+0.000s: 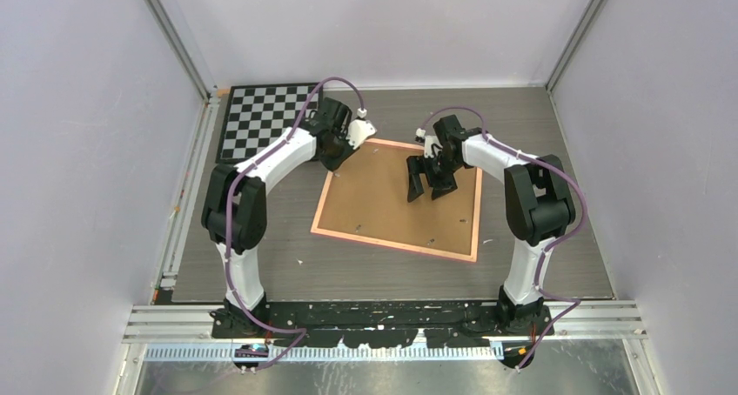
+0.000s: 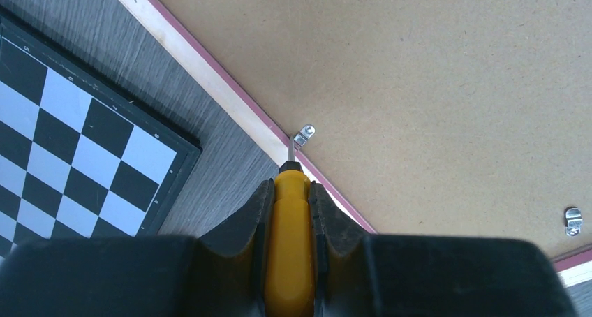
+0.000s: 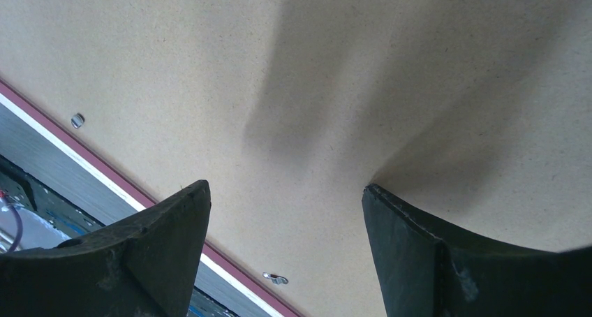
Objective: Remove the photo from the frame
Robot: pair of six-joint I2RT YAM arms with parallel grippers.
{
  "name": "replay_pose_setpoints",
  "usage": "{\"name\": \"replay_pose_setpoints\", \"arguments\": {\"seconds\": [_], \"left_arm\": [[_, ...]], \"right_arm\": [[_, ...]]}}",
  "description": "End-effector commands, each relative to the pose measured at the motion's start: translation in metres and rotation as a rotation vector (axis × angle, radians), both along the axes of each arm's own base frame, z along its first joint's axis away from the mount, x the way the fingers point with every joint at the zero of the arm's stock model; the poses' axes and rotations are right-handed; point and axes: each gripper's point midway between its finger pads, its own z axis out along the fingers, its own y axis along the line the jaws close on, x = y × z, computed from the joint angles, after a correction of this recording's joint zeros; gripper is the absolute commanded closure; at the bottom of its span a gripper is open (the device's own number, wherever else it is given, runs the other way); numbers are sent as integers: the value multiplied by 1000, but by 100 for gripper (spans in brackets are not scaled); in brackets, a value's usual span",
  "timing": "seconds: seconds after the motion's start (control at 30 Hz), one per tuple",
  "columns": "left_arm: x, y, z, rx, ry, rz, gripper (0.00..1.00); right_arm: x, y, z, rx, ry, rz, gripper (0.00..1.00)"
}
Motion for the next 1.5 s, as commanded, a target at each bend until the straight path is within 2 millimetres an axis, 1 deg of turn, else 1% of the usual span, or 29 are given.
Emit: {"name": "replay_pose_setpoints", "arguments": {"seconds": [0.0, 0.13, 0.37, 0.67, 1.0, 1.47], "left_arm": [[-31, -1, -3, -4, 87, -28, 100], [-36, -3, -5, -9, 102, -34, 100], [-45, -11, -3, -59, 140, -33, 100], [-48, -19, -3, -92, 164, -25, 100], [-52, -23, 0, -117, 182, -23, 100], [-58, -34, -2, -174, 224, -19, 100]], "right_arm": [[8, -16, -29, -103, -11, -12, 15], [9, -16, -31, -106, -9, -15, 15], [9, -17, -33, -113, -8, -17, 15], [9, -16, -33, -118, -9, -13, 15], [9, -16, -33, -121, -11, -13, 15], [10, -17, -34, -126, -11, -15, 14]]}}
